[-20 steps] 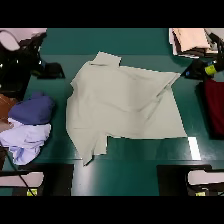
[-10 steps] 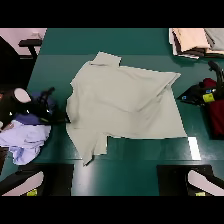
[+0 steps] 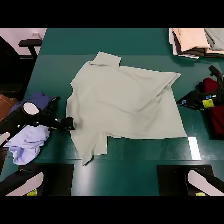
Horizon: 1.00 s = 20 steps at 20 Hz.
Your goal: Fold the shirts.
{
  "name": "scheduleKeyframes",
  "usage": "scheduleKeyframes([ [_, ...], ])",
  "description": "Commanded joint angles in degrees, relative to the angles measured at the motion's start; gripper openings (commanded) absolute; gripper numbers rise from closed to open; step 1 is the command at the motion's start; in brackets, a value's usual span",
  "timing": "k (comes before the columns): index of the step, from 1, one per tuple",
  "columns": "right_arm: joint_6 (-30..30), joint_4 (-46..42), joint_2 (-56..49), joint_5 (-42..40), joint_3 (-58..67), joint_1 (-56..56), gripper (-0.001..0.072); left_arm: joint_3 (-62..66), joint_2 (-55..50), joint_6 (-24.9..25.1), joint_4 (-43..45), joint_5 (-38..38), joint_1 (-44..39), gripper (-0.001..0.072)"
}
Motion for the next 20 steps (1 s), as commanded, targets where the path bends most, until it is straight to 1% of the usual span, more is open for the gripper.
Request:
scheduleKeyframes([
  [1, -0.2, -5.4, 0.3, 3.1, -0.9, -4.1, 0.0329, 1.7, 1.7, -0.1, -1.6, -0.7, -1.0, 0.0024],
  [3, 0.9, -11.1, 1.3, 3.7, -4.7, -8.8, 0.0329, 3.3, 5.7, -0.2, -0.9, -0.7, -1.0, 0.0024],
  [4, 1.4, -13.3, 2.1, 2.8, -7.6, -12.1, 0.0346, 4.1, 7.8, -0.2, -0.7, -0.8, -1.0, 0.0024],
  [5, 1.4, -14.3, 2.8, 2.0, -10.5, -15.5, 0.0472, 4.7, 9.2, -0.2, -0.5, -1.2, -1.0, 0.0024],
  [6, 1.5, -14.4, 3.3, 1.6, -13.5, -19.2, 0.0529, 5.0, 10.5, -0.2, -0.5, -1.5, -1.0, 0.0024],
  [8, 2.7, -14.0, 3.1, 1.3, -18.4, -25.1, 0.0519, 5.4, 10.9, -0.2, -0.6, -2.2, -1.0, 0.0024],
  [9, 3.0, -14.0, 2.5, 0.9, -20.7, -26.8, 0.0502, 5.4, 10.9, -0.2, -0.5, -2.4, -1.0, 0.0024],
  [10, 3.0, -13.9, 1.7, 0.4, -22.6, -27.5, 0.0500, 5.4, 10.9, -0.2, -0.5, -2.4, -1.0, 0.0024],
  [11, 3.0, -13.3, 0.7, -0.9, -24.3, -27.3, 0.0498, 5.4, 10.9, -0.2, -0.5, -2.4, -1.0, 0.0024],
  [12, 3.0, -11.5, -0.4, -2.4, -25.5, -26.6, 0.0456, 5.4, 10.9, -0.2, -0.5, -2.4, -1.0, 0.0025],
  [13, 3.0, -9.2, -1.6, -4.0, -26.3, -25.3, 0.0443, 5.4, 10.9, -0.2, -0.5, -2.4, -1.0, 0.0025],
  [16, 3.0, -4.9, -4.9, -9.2, -26.1, -19.5, 0.0428, 5.4, 10.9, -0.1, -0.5, -2.5, -1.0, 0.0025],
  [17, 3.0, -3.8, -5.7, -10.8, -25.2, -17.0, 0.0387, 5.4, 10.9, -0.1, -0.5, -2.5, -1.0, 0.0025],
  [18, 3.0, -3.5, -6.2, -12.3, -23.8, -14.5, 0.0251, 5.4, 10.9, -0.2, -0.5, -2.5, -1.0, 0.0025],
  [20, 2.9, -3.7, -5.9, -13.8, -20.5, -10.1, 0.0045, 5.4, 11.1, -0.2, -0.9, -3.1, -1.0, 0.0023],
])
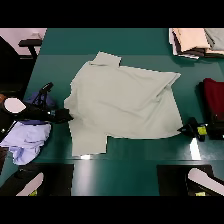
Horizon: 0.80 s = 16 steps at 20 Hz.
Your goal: Fold the shirts.
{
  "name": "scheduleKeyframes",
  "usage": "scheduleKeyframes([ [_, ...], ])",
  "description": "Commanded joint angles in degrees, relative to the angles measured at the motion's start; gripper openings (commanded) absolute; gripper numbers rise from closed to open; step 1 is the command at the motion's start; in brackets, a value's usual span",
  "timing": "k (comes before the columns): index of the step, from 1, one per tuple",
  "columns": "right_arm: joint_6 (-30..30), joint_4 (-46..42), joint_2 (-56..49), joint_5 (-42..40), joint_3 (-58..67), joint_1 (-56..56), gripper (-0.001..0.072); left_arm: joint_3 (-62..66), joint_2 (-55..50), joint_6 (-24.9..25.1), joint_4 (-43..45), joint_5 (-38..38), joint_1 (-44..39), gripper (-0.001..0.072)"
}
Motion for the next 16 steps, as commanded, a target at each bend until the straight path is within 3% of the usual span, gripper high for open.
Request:
scheduleKeyframes([
  [1, 0.0, 1.7, 0.0, -4.1, 5.1, 7.4, 0.0017, 0.2, 1.0, -0.1, -0.4, -0.7, 0.0, 0.0023],
  [6, 0.0, 1.8, 10.2, -3.1, 23.7, 12.2, 0.0017, 13.7, 8.6, -2.1, 1.0, -2.7, 0.0, 0.0023],
  [11, 0.0, 0.9, 18.6, -2.6, 50.5, 12.3, 0.0017, 46.6, 9.8, -2.7, 1.8, -4.9, 0.0, 0.0023],
  [16, 0.1, -4.9, 20.3, 2.1, 72.3, 12.3, 0.0017, 72.3, 9.8, -5.4, 5.4, -3.6, 0.0, 0.0023],
])
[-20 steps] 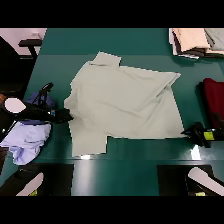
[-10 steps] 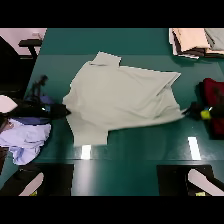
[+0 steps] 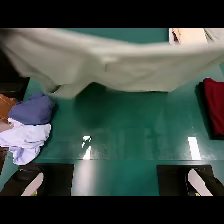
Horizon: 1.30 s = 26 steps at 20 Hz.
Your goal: Fold the shirts.
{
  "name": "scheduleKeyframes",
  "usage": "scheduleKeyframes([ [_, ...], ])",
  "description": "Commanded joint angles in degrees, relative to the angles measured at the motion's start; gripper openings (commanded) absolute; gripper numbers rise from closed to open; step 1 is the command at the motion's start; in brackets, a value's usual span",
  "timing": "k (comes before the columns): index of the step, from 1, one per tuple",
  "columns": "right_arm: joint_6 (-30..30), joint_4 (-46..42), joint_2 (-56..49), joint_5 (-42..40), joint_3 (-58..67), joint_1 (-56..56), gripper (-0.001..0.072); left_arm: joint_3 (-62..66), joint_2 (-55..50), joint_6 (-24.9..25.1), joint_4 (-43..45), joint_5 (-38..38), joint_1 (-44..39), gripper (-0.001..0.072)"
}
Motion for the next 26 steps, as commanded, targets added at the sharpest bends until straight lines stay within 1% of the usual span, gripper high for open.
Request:
scheduleKeyframes([
  [1, 0.5, -4.4, 0.8, 3.8, 14.7, 0.1, 0.0016, 16.9, 0.1, -2.7, 3.8, 0.6, 0.0, 0.0022],
  [3, 2.5, -6.9, -1.0, 7.3, 21.2, 0.1, 0.0017, 21.7, -0.4, -3.1, 5.0, 1.4, 0.0, 0.0022],
  [5, 3.4, -7.7, -3.5, 11.1, 26.3, 0.1, 0.0016, 22.3, -0.4, -3.1, 5.2, 2.7, 0.0, 0.0022],
  [8, 4.5, -7.7, -7.0, 14.2, 28.2, 0.1, 0.0015, 19.7, -3.4, -3.9, 6.5, -1.0, 0.0, 0.0022],
  [12, 5.3, -7.8, -12.5, 15.3, 18.6, 0.7, 0.0015, 11.2, -13.6, -3.9, 7.8, -11.0, 0.0, 0.0024],
  [15, 5.6, -10.8, -21.0, 17.2, 11.3, 4.1, 0.0015, 3.9, -23.6, -2.4, 7.6, -13.0, 0.0, 0.0025],
  [18, 5.6, -12.7, -30.9, 17.1, 4.6, 7.5, 0.0015, -2.1, -34.5, -2.0, 7.6, -11.4, 0.0, 0.0025],
  [21, 5.5, -12.7, -41.5, 13.0, 2.6, 9.7, 0.0016, -3.8, -45.2, -1.0, 7.5, -6.8, 0.0, 0.0025],
  [23, 5.5, -12.5, -47.9, 11.2, 5.8, 10.3, 0.0016, -3.8, -50.3, -0.4, 7.3, -2.1, 0.0, 0.0025],
  [26, 5.5, -8.9, -54.1, 9.2, 13.4, 10.3, 0.0015, -3.7, -52.5, -0.4, 7.5, 5.5, 0.1, 0.0024],
])
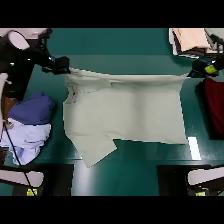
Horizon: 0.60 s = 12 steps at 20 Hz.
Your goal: Fold the shirts.
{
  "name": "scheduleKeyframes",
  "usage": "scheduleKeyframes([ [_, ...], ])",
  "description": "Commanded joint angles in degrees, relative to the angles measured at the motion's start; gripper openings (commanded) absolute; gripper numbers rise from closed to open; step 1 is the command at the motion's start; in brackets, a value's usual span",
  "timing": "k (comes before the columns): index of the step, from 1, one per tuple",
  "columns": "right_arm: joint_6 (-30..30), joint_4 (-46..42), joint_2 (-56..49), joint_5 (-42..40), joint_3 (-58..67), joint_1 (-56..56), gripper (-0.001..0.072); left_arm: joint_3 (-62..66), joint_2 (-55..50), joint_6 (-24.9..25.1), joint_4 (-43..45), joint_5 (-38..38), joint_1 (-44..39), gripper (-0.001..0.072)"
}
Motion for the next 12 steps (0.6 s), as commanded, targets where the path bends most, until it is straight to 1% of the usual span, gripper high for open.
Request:
scheduleKeyframes([
  [1, 0.0, 3.3, -7.6, -2.1, 7.1, 0.6, 0.0016, 0.0, -4.0, 0.5, -0.2, 7.6, 0.1, 0.0025],
  [2, 0.0, 3.2, -8.0, -1.2, 9.0, 0.6, 0.0015, 1.0, -4.0, 1.3, -0.2, 6.3, 0.3, 0.0025],
  [4, -1.6, 2.1, -6.8, 1.5, 9.7, 0.5, 0.0016, 3.0, -4.0, 2.4, -0.1, -1.4, 0.9, 0.0024],
  [6, -1.9, -1.4, -3.8, 3.1, 5.7, 0.3, 0.0016, 2.4, -4.0, 5.2, 0.3, -8.8, 0.9, 0.0024],
  [7, -1.9, -2.1, -1.9, 2.8, 2.2, 0.3, 0.0016, 1.4, -4.0, 5.9, 0.3, -10.8, 0.8, 0.0024],
  [9, -2.0, -2.1, 1.9, 1.1, -6.7, 0.3, 0.0016, -2.2, -4.0, 5.8, 0.3, -11.3, 0.8, 0.0024],
  [12, -2.0, -1.2, 5.9, -4.7, -18.1, 0.5, 0.0017, -9.1, -4.0, 4.1, 0.3, -9.8, 0.8, 0.0026],
])
